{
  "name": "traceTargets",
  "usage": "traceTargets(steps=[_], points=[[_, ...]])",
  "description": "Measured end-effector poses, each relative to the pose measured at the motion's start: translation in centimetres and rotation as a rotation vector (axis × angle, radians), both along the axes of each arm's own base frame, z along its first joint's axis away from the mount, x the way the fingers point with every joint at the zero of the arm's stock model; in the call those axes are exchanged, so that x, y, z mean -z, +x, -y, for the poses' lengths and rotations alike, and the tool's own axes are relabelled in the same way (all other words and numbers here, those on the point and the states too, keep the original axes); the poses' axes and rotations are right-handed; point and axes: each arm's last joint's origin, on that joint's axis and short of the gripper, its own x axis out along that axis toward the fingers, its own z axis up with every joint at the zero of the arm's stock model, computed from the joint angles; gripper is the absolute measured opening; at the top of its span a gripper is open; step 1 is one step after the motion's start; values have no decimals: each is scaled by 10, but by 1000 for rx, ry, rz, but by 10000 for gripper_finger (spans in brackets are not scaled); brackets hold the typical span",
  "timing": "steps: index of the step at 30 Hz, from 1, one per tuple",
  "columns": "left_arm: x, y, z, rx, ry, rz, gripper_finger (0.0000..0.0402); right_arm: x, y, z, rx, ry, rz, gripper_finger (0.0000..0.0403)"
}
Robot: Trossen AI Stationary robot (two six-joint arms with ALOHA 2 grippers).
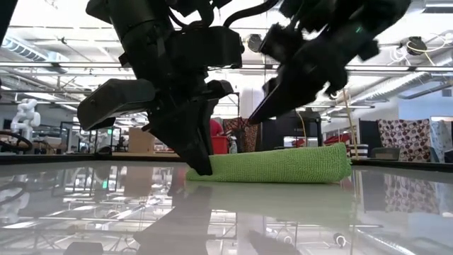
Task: Roll towel
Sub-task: Roll the green microfiber cloth
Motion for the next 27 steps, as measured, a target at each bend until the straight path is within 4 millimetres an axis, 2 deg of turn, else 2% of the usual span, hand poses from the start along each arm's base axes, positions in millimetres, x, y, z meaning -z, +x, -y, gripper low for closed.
traceTargets(steps=[5, 10, 16, 20, 27], points=[[0, 0, 0, -1, 3, 0, 9, 20, 15, 21, 7, 52, 21, 127], [0, 0, 0, 1, 18, 5, 9, 35, 26, 32, 28, 68, -14, 113], [-1, -2, 4, 6, 29, 3, 9, 53, 27, 45, 80, 82, -107, 91], [-9, -4, 13, 19, 53, -10, 9, 62, 25, 55, 125, 106, -159, 74], [-19, -5, 26, 38, 51, -2, 9, 65, 24, 60, 144, 114, -171, 46]])
